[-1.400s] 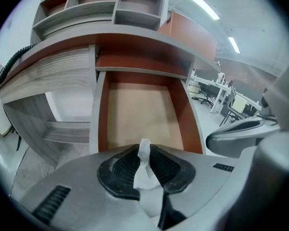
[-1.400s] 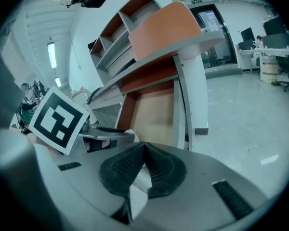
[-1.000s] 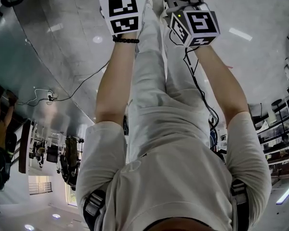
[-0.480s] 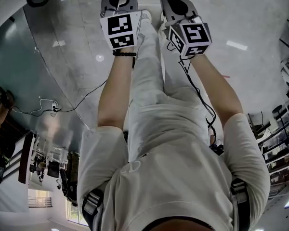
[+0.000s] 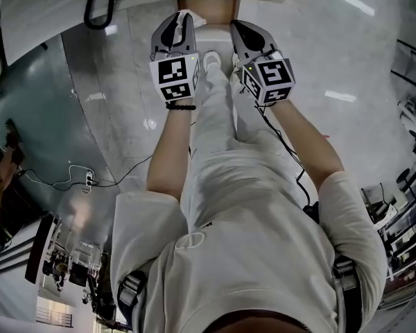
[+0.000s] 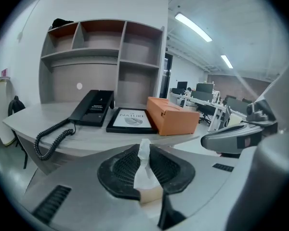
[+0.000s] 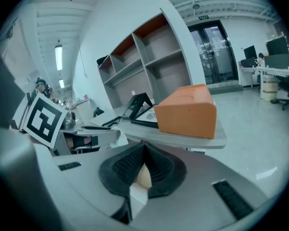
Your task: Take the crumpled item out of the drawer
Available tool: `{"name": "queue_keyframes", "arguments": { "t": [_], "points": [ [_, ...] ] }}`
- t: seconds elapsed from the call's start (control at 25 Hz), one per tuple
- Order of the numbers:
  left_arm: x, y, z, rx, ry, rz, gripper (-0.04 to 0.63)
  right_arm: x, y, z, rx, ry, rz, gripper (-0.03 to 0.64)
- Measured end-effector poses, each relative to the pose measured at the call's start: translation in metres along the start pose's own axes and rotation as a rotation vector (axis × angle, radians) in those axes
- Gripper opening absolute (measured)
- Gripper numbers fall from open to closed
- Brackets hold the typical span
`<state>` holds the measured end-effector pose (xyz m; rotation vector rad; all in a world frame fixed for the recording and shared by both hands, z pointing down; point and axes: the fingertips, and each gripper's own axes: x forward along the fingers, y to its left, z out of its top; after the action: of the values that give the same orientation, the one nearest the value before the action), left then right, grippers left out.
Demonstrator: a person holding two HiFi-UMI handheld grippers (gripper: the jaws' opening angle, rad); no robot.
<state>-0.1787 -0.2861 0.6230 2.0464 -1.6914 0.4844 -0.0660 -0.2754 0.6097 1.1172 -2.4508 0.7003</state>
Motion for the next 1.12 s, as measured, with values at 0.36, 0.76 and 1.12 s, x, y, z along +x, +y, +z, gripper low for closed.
{"name": "queue_keyframes", "arguments": {
  "t": [0.36, 0.76, 1.12],
  "points": [
    [-0.047, 0.016, 0.075, -0.017, -0.076, 0.03, 0.059, -0.044, 0.007, 0.08, -0.043, -0.072, -0.028, 0.0],
    [-0.104, 0.017, 0.153, -0.026, -0.193, 0.046, 0.059, -0.097, 0.008, 0.157, -0.094, -0.168, -0.046, 0.0],
    [-0.147, 0.004, 0.221, 0.018, -0.31, 0.037, 0.058, -0.142, 0.005, 0.223, -0.127, -0.277, -0.074, 0.0]
  ]
}}
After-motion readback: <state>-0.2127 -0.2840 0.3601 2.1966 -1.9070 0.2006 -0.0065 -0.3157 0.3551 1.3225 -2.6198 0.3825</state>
